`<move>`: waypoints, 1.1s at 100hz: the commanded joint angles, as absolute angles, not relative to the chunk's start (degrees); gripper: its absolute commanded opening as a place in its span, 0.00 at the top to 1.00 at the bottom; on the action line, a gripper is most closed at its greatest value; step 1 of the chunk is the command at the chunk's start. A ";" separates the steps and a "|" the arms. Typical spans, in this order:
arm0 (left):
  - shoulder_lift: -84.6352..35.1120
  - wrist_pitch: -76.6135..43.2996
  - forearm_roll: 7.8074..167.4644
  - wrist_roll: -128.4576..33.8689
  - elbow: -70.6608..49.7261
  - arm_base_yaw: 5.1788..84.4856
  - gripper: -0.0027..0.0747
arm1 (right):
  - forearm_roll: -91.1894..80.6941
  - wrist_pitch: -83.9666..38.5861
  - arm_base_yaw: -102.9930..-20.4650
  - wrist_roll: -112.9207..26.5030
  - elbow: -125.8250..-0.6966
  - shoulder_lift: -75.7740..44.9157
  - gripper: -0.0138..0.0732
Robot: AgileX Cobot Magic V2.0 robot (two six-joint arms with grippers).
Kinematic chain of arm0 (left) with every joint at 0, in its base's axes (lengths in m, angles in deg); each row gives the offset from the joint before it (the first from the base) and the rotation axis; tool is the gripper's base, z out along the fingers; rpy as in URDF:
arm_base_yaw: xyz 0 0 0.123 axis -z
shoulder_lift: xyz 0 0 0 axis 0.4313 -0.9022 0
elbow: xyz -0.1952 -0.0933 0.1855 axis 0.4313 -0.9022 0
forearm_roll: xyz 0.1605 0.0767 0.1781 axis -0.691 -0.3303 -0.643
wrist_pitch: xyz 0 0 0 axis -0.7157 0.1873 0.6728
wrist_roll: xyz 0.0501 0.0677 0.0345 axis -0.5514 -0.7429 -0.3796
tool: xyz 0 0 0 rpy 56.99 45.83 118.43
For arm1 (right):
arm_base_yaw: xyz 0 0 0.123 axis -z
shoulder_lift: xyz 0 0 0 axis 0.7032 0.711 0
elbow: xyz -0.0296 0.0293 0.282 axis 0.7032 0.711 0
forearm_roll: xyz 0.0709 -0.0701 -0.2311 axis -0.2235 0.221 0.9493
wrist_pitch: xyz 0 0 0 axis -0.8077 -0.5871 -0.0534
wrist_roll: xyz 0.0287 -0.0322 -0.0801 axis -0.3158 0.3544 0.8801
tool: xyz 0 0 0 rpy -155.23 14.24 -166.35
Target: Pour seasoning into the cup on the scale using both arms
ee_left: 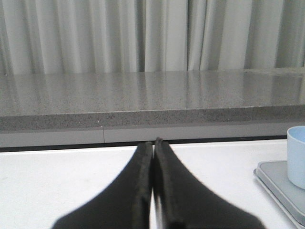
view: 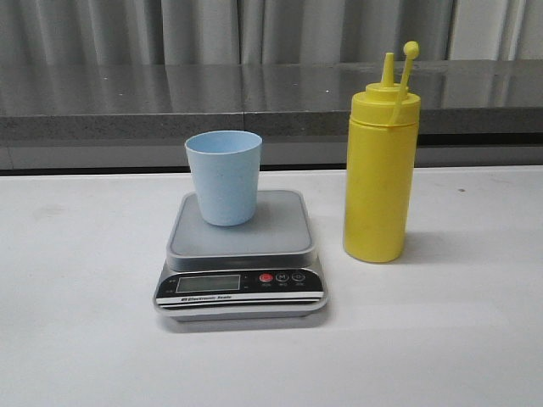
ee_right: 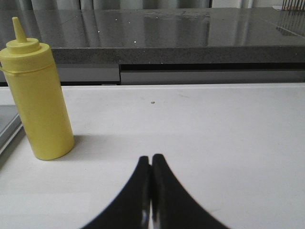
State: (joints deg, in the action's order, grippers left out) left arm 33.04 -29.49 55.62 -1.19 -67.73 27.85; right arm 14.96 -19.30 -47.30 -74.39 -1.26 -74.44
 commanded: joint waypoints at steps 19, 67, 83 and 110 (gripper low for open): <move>33.35 -33.79 56.03 -2.02 -70.23 27.69 0.99 | 14.97 -14.47 -46.81 -74.00 -2.50 -75.59 0.92; 34.75 -29.87 54.72 -2.02 -70.23 27.69 0.99 | 14.97 -14.47 -46.81 -74.00 -2.50 -75.59 0.92; 34.75 -29.87 54.72 -2.02 -70.23 27.69 0.99 | 14.97 -14.53 -46.81 -74.00 -2.50 -75.59 0.92; 34.75 -29.87 54.72 -2.02 -70.23 27.69 0.99 | 14.97 -14.53 -46.81 -74.00 -2.50 -75.59 0.92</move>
State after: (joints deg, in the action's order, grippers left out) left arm 33.04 -25.62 54.80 -2.04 -67.84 27.85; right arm 14.96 -19.30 -47.30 -74.39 -1.26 -74.44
